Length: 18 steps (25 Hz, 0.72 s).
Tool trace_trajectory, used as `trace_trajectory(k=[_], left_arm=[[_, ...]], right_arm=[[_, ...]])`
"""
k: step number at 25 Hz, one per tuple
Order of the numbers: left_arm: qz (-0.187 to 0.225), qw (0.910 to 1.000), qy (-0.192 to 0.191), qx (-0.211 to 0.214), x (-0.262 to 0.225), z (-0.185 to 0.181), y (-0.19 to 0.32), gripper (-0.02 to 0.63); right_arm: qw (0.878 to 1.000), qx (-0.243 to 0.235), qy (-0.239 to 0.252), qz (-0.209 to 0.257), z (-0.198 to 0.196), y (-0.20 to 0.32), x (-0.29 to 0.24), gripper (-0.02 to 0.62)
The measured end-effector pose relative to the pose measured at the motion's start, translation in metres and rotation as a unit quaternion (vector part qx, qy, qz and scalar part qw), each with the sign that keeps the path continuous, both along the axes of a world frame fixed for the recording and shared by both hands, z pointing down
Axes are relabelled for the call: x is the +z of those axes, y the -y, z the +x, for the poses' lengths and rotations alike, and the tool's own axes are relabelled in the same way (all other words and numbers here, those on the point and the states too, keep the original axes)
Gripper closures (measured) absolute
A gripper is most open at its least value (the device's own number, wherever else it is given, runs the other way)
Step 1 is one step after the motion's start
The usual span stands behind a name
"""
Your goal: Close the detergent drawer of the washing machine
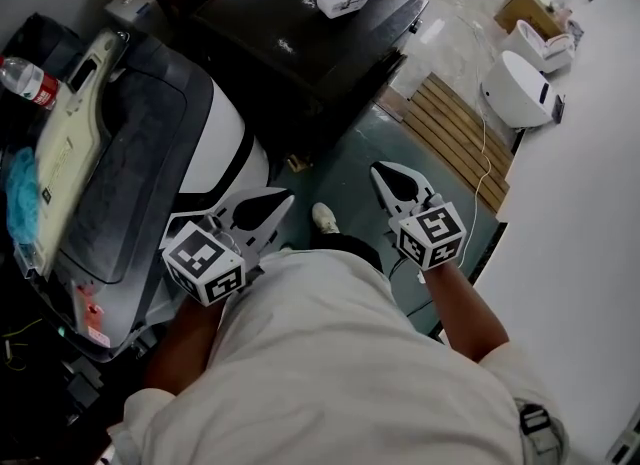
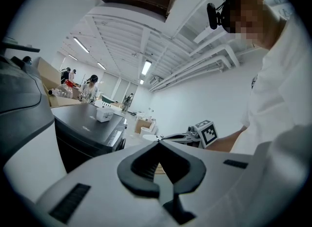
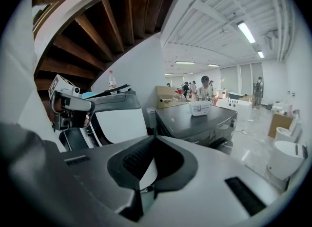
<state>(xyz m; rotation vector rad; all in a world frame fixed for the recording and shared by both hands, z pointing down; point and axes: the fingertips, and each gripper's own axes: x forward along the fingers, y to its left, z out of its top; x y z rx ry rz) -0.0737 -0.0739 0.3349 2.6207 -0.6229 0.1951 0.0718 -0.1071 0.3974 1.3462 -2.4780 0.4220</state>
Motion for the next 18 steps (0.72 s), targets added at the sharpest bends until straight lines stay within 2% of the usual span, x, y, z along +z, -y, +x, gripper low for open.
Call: trace_trajectory(k=[8,18], left_arm=[[0.004,0.9999,-0.006,0.01,0.004,-0.016,-0.03,0.612],[-0.008,0.9998,-0.02,0.003,0.011,-0.032,-0.058,0.612]], right_arm=[[1.0,0.007,-0.004,0.005,-0.019,-0.044,-0.01,0.591],[1.0,0.017,-0.003,0.007,-0.032,-0.087,-0.011,0.591]])
